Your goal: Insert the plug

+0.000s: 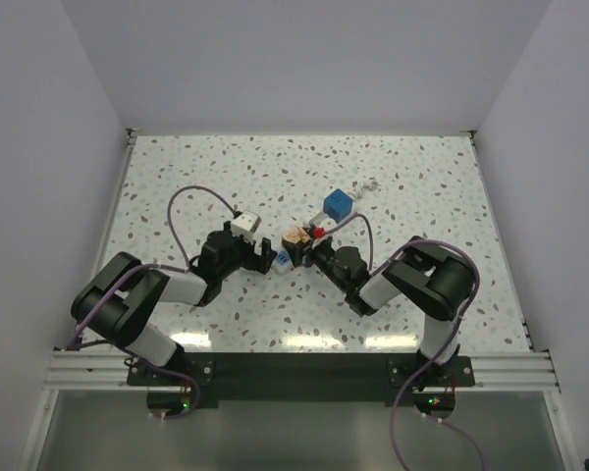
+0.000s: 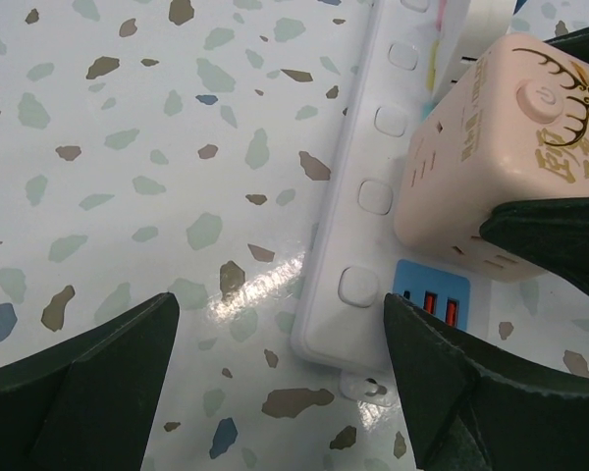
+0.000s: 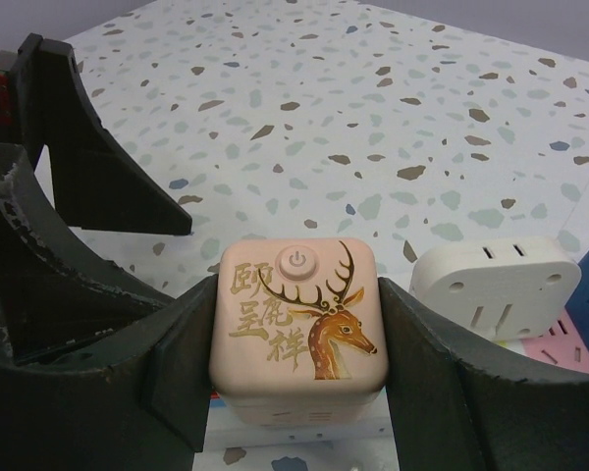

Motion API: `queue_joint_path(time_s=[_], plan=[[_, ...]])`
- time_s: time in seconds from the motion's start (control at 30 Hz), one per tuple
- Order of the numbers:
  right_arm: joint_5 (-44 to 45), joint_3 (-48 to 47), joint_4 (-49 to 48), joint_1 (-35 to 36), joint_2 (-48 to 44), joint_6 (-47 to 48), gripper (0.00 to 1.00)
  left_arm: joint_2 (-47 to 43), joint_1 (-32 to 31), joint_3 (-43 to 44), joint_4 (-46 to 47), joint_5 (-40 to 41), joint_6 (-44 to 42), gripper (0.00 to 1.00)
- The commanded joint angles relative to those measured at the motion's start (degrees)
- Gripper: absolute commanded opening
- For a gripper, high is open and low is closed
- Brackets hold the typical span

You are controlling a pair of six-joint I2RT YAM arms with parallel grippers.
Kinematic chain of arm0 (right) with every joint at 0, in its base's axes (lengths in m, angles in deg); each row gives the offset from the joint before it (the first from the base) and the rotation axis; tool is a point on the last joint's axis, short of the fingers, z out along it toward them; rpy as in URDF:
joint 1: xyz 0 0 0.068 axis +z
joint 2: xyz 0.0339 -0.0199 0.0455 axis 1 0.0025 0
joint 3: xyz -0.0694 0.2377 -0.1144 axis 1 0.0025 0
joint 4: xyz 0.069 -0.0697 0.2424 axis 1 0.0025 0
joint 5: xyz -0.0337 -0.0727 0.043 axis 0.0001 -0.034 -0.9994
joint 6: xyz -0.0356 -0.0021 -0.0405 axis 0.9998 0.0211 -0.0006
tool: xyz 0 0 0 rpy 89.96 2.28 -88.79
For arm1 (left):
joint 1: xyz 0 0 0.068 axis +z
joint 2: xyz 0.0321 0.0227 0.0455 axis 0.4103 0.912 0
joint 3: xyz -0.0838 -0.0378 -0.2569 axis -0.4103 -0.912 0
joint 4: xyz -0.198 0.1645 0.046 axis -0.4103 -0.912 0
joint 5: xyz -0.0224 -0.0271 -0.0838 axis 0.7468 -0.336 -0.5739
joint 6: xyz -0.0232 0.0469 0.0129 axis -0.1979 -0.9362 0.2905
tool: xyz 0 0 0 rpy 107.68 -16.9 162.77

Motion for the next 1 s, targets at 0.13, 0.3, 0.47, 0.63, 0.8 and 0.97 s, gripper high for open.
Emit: queue_joint_path(time_s=[0.13,0.3,0.47,0.63,0.8,0.97], plan=[[1.7,6.9,22.4,2.3,8.5,-3.5,0.0,2.3,0.6,0.7,3.2,-4.3,0.2,0.88],[2.2,6.9,22.0,3.2,10.7,-3.8,0.0,4.6,0.6,0.8,5.2,-6.3,0.6,0.85],[3.1,7.2,21.4,3.7,12.9,-3.9,0.0,4.5,0.6,0.7,5.0,-5.4,0.8,0.84],[3.1,6.8,21.3,4.0,15.6,-4.0,0.0,2.7,0.6,0.7,3.2,-4.5,0.5,0.83],[3.6,5.7,22.5,4.6,16.8,-3.7,0.0,1.5,0.6,-0.7,2.8,-2.6,1.1,0.82],[4.2,3.6,25.9,5.9,16.6,-3.1,0.0,1.7,0.6,-0.6,2.5,-2.4,1.1,0.82]])
